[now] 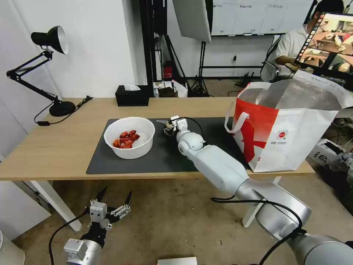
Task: Pick up the trash from the table and place it into the takeout bag.
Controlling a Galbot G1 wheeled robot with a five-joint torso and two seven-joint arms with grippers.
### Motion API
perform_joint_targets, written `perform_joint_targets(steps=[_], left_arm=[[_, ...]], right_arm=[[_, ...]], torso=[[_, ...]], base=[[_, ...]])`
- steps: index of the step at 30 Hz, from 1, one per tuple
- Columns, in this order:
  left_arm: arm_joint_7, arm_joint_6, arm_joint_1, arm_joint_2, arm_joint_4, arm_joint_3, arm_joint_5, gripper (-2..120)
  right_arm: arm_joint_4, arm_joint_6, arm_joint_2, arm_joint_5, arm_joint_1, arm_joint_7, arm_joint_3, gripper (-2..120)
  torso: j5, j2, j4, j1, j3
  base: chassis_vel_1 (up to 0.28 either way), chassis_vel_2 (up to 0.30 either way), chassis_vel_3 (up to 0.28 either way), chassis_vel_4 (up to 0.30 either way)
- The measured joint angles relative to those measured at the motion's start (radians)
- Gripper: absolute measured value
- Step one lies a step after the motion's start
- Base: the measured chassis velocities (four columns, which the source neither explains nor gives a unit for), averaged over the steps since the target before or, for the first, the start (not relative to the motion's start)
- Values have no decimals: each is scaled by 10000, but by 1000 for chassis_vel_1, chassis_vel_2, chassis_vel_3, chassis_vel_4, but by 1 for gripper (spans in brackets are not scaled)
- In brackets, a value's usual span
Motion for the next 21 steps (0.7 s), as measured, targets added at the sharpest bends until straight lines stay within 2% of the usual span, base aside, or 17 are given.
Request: perform_joint_targets(steps=[1, 5, 6, 9, 11, 13, 14, 17, 18, 21], left_arm=[[0, 0, 0, 0, 0, 0, 0, 100], [-1, -2, -8, 3, -3, 6, -3, 100], [-1, -2, -8, 3, -3, 6, -3, 100], [-2, -2, 0, 3, -14, 6, -3, 100], [-2, -3, 2, 3, -18, 6, -4, 100], [-3, -5, 18, 0, -68, 0, -3, 100], [-3, -5, 18, 0, -68, 0, -3, 100], [-4, -25, 47, -18, -119, -21, 0, 100], [-4, -25, 47, -18, -119, -21, 0, 100], [-4, -56, 99, -34, -185, -42, 10, 100]], right_arm=[[0, 0, 0, 0, 0, 0, 0, 55], [99, -18, -50, 5, -9, 8, -10, 34], [99, -18, -50, 5, -9, 8, -10, 34], [499, -21, -262, 20, -40, 108, -49, 19], [604, -18, -308, 20, -52, 157, -51, 19], [1466, 118, -712, -122, -166, 539, -56, 12], [1466, 118, -712, -122, -166, 539, -56, 12], [3044, 231, -1481, -400, -448, 1300, -6, 8], [3044, 231, -1481, -400, -448, 1300, -6, 8], [5161, 246, -2558, -954, -970, 1967, 507, 8]], torso=[[0, 0, 0, 0, 0], [0, 0, 0, 0, 0], [0, 0, 0, 0, 0], [0, 0, 1, 0, 0], [0, 0, 0, 0, 1], [1, -1, 1, 1, 0], [1, -1, 1, 1, 0], [2, 0, 1, 0, 0], [2, 0, 1, 0, 0], [3, 0, -2, 0, 1]], base=[[0, 0, 0, 0], [0, 0, 0, 0], [0, 0, 0, 0], [0, 0, 0, 0], [0, 0, 0, 0], [0, 0, 0, 0], [0, 0, 0, 0], [0, 0, 0, 0], [0, 0, 0, 0], [0, 0, 0, 0]])
